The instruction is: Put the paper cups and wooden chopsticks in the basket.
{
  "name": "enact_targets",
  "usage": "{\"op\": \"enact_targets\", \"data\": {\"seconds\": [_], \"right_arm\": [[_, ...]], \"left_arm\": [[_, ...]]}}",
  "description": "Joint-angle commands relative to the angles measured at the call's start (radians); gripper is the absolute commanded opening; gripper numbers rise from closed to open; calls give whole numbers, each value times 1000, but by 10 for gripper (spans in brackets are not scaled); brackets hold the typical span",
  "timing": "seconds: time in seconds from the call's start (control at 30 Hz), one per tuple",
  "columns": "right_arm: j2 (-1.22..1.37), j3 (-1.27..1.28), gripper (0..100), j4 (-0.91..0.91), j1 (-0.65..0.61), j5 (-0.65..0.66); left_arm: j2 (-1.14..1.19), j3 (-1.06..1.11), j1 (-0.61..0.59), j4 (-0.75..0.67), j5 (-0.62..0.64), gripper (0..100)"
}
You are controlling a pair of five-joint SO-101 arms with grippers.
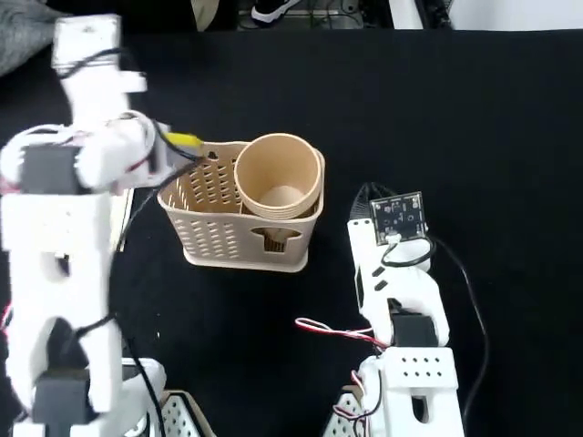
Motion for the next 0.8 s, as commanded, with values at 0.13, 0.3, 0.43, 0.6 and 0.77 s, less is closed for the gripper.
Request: {"op": "enact_targets", "data": {"seconds": [0.13,0.3,0.43,0.6,0.77], "right_arm": [[-1,2,11,0,11,-5],[-1,2,11,0,11,-5],[-1,2,11,0,11,-5],[-1,2,11,0,9,-5],[-1,2,11,0,9,-5]], "left_arm": [[49,48,-384,-224,-91,332],[316,58,-426,-295,-235,332],[569,-70,-426,-239,-367,332],[893,-354,-397,-121,-448,332],[1201,-677,-375,-8,-450,332]]}}
